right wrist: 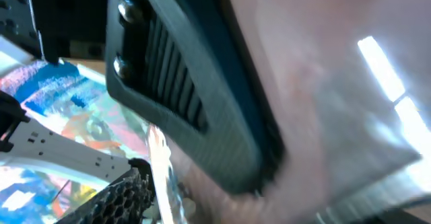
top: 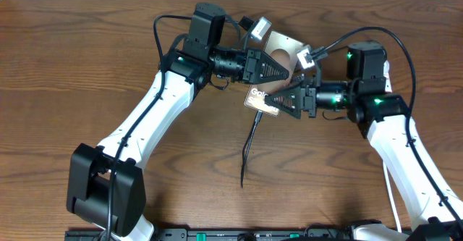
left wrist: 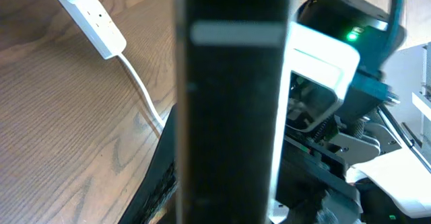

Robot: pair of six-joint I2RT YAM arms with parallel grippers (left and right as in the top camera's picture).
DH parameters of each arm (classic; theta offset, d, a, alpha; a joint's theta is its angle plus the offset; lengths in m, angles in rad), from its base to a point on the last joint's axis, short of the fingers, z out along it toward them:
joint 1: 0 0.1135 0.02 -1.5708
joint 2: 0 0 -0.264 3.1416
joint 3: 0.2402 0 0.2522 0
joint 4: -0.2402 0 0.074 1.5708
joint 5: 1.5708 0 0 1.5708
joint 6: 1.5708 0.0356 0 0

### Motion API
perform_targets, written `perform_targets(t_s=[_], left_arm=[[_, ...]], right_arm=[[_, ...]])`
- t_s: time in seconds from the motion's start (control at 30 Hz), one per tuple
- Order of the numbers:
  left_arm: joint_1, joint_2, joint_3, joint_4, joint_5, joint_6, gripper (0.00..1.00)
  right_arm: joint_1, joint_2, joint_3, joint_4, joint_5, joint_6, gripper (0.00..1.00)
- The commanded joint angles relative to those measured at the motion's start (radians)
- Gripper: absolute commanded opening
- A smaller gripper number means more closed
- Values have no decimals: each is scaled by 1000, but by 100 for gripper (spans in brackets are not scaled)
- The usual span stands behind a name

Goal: Plug charger to phone and switch on socket

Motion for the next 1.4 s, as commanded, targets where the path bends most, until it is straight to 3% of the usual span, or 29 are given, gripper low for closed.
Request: perform_targets(t_s=[0.0,0.13,0.33,0.5,0.63,0.8,0.87,0.9,1.1,1.17,1.27,1.37], left_arm=[[-1,-24,9,24,46,10,7],[-1,-24,9,35,45,10,7],[-1,-24,9,42,44,11,8],[-1,-24,9,84,42,10,7],[-1,-24,9,105,38,10,8],[-1,-24,9,105,34,10,29],[0,-24,9,105,27,10,50],[0,-24,9,105,17,10,55],[13,-24,9,105,-68,10,64],[31,-24,9,105,-91,10,69],[77,-24,9,105,-115,10,85],[125,-24,9,105,-117,10,89]], right_arm=[[24,4,13,51,6,70,72],[31,5,13,93,32,103,68],[31,5,13,92,51,103,42],[37,5,13,90,50,103,32],[48,5,13,92,50,102,5],[49,5,13,95,50,102,1],[49,5,13,97,50,102,1],[48,5,13,100,50,102,1],[48,5,13,100,50,102,1],[48,5,13,100,50,102,1],[48,5,13,99,53,102,1],[48,5,13,98,58,102,1]])
